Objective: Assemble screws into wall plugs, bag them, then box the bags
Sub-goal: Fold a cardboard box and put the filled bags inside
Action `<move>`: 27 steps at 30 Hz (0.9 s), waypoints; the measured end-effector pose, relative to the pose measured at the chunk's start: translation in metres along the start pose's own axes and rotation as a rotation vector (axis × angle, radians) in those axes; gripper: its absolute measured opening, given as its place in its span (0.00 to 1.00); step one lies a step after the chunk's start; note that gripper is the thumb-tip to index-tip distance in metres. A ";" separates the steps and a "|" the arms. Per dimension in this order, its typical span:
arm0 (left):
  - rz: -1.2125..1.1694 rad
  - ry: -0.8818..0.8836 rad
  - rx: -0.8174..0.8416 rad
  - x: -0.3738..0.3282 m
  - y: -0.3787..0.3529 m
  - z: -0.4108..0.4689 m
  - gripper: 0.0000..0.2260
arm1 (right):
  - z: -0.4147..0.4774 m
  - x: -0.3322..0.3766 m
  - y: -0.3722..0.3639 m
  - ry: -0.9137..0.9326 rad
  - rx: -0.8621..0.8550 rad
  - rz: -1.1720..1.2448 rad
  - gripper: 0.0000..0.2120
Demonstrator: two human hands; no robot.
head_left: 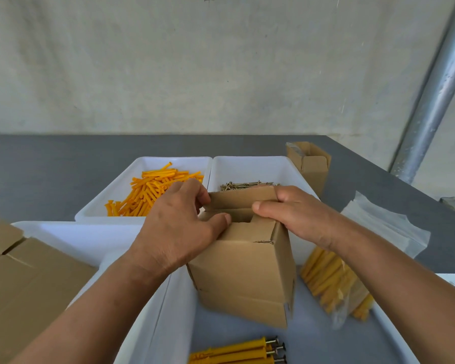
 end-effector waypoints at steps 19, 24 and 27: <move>-0.056 -0.343 0.225 -0.028 -0.015 -0.018 0.14 | -0.007 0.015 -0.016 0.014 0.355 0.004 0.13; -0.033 -0.343 0.318 -0.028 -0.016 -0.023 0.19 | -0.014 0.008 -0.006 0.009 0.336 0.051 0.16; 0.139 -0.399 0.372 -0.029 -0.021 -0.029 0.36 | -0.013 0.007 -0.009 -0.008 0.329 0.064 0.16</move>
Point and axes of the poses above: each hand's wrist, its own z-axis towards the middle knuckle, its own y-axis out of the back of the hand, x = y × z, the point moved 5 cm from there along z, towards the middle knuckle, and after that the axes turned 14 degrees about -x, right-handed, at the moved point
